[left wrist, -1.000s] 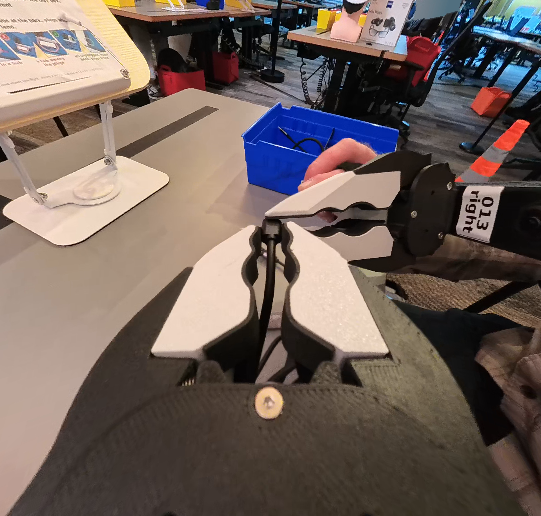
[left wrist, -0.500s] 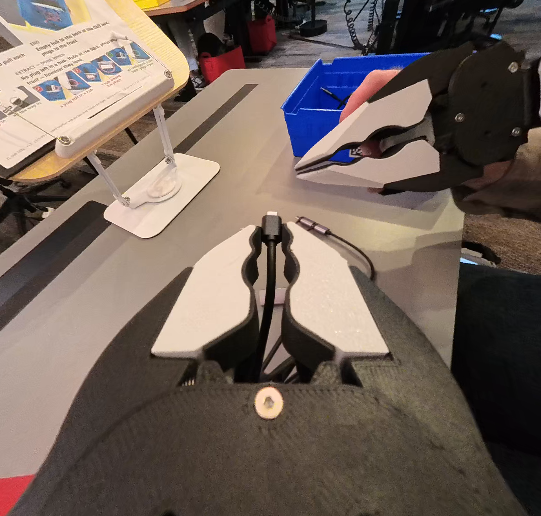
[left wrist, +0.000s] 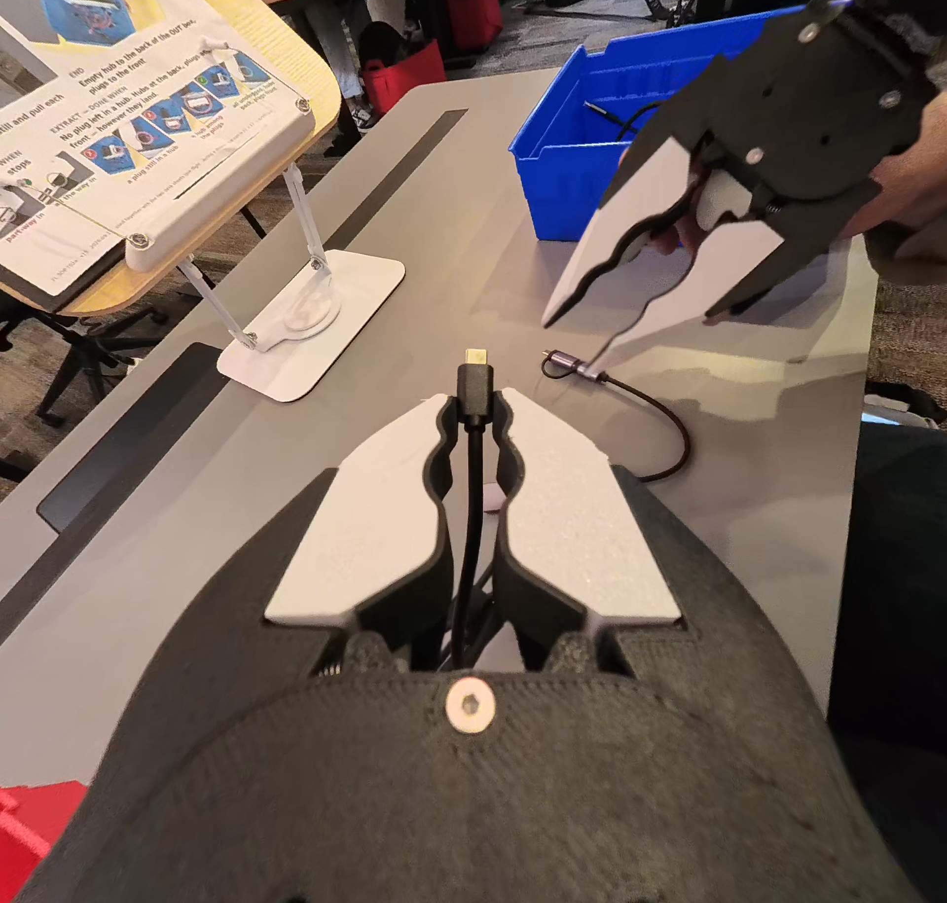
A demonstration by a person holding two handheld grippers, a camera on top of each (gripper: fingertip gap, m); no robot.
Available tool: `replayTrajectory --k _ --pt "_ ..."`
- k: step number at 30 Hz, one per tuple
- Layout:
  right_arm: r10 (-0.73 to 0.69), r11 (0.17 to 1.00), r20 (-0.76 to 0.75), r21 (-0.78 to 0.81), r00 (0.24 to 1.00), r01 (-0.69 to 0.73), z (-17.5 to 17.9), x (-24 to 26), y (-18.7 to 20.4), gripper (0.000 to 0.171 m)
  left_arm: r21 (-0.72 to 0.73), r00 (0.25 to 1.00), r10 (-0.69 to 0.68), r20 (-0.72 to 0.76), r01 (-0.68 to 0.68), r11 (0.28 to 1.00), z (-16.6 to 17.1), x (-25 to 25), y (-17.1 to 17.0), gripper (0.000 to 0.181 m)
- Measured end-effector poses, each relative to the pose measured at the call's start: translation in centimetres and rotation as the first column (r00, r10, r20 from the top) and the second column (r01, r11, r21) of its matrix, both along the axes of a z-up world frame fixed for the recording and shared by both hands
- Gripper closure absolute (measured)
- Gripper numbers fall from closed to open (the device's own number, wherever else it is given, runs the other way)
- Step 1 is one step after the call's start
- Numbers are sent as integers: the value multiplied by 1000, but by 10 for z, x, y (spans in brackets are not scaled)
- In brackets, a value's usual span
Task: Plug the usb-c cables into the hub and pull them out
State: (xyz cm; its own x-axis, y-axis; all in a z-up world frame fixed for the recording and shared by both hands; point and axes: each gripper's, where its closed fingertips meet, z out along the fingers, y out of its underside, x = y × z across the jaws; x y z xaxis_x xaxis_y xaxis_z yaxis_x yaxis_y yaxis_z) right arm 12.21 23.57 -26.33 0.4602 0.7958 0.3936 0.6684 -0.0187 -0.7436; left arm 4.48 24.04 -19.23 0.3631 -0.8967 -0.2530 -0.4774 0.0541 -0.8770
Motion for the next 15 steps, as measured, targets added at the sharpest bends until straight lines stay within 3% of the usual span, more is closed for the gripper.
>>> replayTrajectory --k 7,15 --pt "52 968 24 -245 998 -45 -52 -11 -23 124 9 1000 1 -6 -1 1000 1 -1 -1 169" --pt "-8 932 51 -361 999 26 -86 -22 -25 133 16 1000 1 -13 -1 1000 0 -1 -1 169"
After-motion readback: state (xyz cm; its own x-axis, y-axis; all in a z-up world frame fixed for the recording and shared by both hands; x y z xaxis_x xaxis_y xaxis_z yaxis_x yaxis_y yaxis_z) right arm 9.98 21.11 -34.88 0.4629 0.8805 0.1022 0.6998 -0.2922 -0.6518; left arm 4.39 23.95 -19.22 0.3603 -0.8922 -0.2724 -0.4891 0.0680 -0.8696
